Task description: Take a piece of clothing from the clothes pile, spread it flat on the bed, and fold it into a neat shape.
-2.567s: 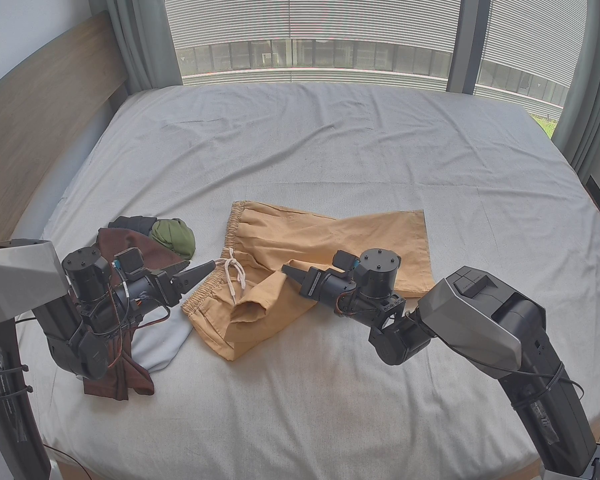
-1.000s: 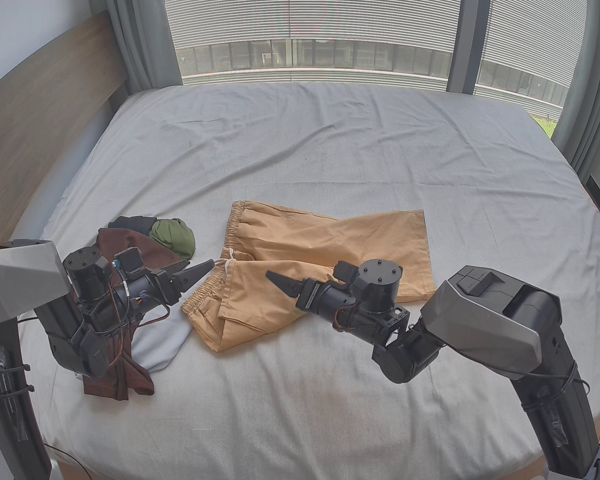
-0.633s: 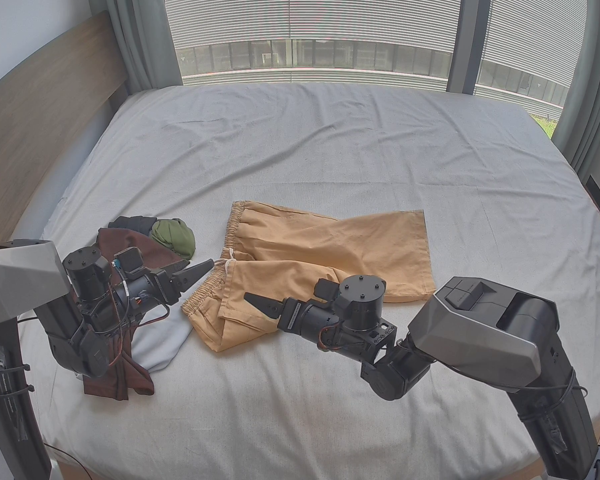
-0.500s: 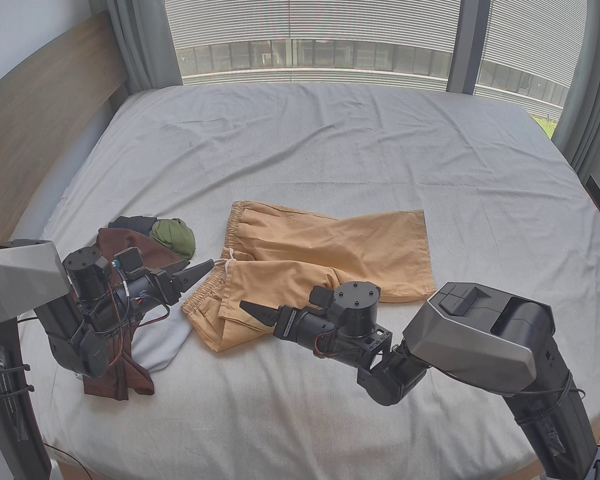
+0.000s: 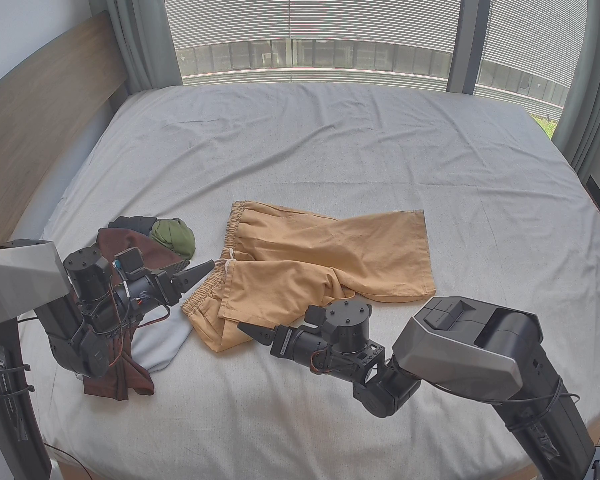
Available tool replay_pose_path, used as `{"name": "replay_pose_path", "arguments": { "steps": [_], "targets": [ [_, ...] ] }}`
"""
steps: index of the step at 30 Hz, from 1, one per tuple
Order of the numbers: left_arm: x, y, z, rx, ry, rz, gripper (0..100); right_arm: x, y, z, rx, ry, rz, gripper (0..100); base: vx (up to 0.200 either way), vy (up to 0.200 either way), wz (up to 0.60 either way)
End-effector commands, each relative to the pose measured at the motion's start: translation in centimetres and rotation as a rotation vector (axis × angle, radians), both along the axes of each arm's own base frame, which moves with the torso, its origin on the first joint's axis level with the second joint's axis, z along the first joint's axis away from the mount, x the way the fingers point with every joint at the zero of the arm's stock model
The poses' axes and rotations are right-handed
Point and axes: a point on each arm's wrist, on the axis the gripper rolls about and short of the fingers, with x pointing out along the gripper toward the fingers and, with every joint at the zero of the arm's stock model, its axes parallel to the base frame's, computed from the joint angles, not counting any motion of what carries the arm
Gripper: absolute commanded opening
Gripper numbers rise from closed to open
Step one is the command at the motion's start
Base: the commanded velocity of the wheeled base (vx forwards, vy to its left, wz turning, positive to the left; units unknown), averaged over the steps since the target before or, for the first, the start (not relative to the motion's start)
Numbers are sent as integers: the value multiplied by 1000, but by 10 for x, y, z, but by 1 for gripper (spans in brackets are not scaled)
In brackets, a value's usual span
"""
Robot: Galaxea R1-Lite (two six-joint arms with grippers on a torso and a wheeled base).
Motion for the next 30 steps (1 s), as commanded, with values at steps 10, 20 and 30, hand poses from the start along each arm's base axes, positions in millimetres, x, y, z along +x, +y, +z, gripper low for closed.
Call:
{"name": "replay_pose_path", "arguments": {
  "steps": [10, 20, 30],
  "targets": [
    [1, 0, -4, 0, 9, 0, 100, -2, 22, -7, 11, 15, 36, 100, 0, 0, 0],
    [2, 0, -5, 0, 9, 0, 100, 4, 29, -12, 16, 23, 35, 100, 0, 0, 0],
    [1, 1, -4, 1, 11, 2, 100, 15, 23, -18, 24, 17, 2, 100, 0, 0, 0]
  ]
}}
